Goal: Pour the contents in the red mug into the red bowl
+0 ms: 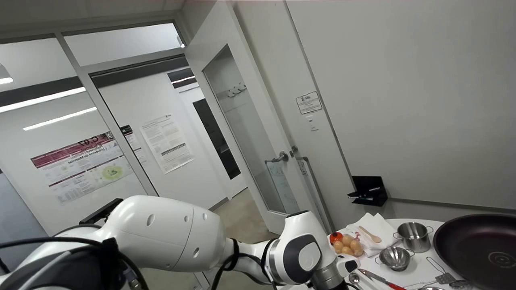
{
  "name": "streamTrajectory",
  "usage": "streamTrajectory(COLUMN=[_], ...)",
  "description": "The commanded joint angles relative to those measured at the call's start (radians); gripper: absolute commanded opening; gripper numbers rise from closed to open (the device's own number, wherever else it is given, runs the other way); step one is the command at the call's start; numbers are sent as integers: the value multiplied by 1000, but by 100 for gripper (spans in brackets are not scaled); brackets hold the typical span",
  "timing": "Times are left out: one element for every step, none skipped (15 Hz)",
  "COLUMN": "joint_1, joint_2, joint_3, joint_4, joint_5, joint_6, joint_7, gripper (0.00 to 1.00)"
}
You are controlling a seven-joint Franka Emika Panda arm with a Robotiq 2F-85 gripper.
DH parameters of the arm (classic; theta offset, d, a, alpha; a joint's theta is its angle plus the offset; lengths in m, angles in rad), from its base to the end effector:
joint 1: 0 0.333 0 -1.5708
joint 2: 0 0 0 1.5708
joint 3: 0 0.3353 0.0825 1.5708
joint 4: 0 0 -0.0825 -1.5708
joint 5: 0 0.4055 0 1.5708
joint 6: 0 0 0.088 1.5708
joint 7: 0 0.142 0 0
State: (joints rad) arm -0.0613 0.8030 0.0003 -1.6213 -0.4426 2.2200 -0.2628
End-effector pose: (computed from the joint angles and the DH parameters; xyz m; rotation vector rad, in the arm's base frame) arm 0.6861 -0.0676 0.1021 2.7429 0.7122 -0.3579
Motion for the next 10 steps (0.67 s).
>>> streamTrajectory(joint_1=[21, 20, 19, 20, 22, 22, 22, 25, 25, 27], joint_2=[43, 44, 45, 49, 52, 56, 58, 61, 62, 63], joint_3=[-16, -14, -12, -13, -14, -13, -13, -15, -15, -16], joint_4=[58, 49, 45, 43, 42, 42, 43, 44, 45, 47], joint_5=[23, 19, 19, 18, 17, 21, 25, 25, 28, 28], joint_6=[-33, -5, 14, 36, 53, 68, 79, 81, 82, 74], joint_7=[-40, -41, -43, -41, -40, -38, -35, -33, -34, -34], gripper=[4, 4, 4, 4, 4, 4, 4, 4, 4, 4])
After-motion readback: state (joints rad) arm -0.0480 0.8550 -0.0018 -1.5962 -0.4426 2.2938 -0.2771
